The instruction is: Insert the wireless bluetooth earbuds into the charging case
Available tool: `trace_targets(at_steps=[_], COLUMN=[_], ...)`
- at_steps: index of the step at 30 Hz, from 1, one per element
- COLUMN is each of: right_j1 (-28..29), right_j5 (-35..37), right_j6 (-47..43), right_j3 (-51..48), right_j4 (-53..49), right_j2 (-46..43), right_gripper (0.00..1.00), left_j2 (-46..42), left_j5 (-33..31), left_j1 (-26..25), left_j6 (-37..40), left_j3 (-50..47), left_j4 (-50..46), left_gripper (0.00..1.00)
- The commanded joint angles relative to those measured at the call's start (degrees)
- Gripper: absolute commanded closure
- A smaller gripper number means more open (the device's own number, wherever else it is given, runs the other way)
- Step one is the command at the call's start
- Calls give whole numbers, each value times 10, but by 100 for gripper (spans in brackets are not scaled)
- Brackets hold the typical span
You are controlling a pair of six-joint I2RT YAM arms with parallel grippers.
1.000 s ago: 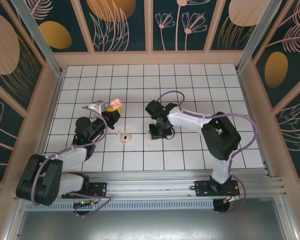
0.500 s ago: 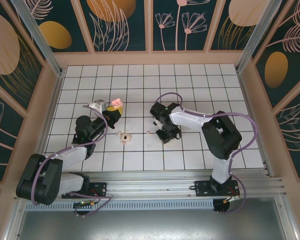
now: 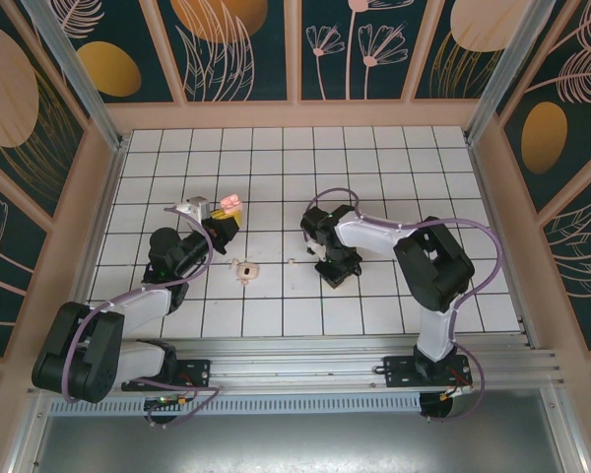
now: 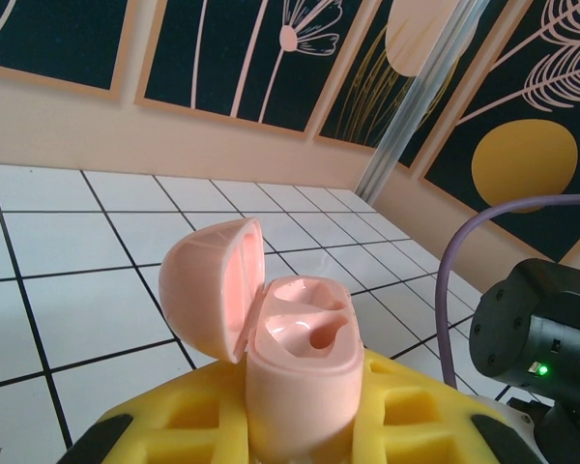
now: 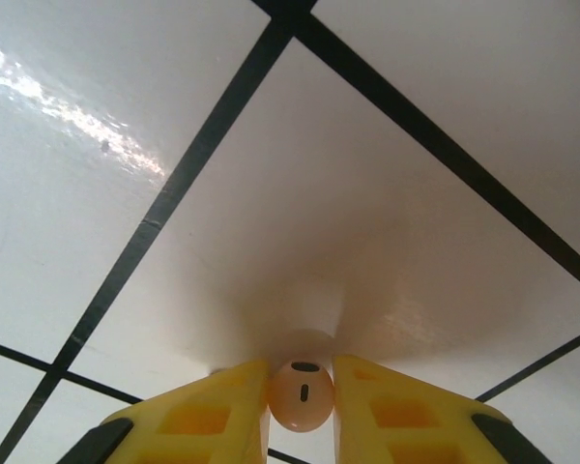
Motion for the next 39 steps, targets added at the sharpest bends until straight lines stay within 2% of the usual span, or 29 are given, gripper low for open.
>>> trace_targets(at_steps=[1, 3, 5, 7, 10, 12, 14, 17, 20, 23, 29, 39], right_j1=[-7, -12, -19, -26, -32, -33, -32, -21, -13, -8, -20, -35], right_j5=[8, 8, 5, -11, -22, -38, -53, -87, -115, -104, -90, -95], right_j6=[-4, 10, 36, 64, 147, 232, 359, 520, 626, 662, 642, 633], right_j3=[7, 15, 31, 41, 57, 68, 70, 35, -22, -53, -52, -72], right_j4=[6, 5, 0, -2, -11, -29, -57, -59, -6, 9, -6, 39], right_j2=[17, 12, -2, -28, -68, -83, -89, -116, -157, -163, -121, -85], right_gripper=[74, 69, 58, 51, 50, 50, 52, 53, 54, 57, 61, 65], left_j2=[-11, -14, -15, -14, -14, -15, -16, -18, -17, -19, -28, -28], left_j5=[11, 9, 7, 7, 7, 6, 2, 0, -2, -5, -14, -12], left_j1=[1, 1, 1, 1, 1, 1, 1, 1, 1, 1, -4, -7], left_j6=[16, 18, 19, 21, 21, 23, 25, 27, 24, 25, 36, 40], left_j3=[8, 7, 8, 9, 9, 10, 10, 9, 7, 9, 8, 9], left_j4=[11, 10, 10, 11, 14, 14, 9, 4, 6, 5, -14, -13], left_gripper=[92, 92, 92, 92, 91, 91, 91, 91, 91, 91, 91, 91])
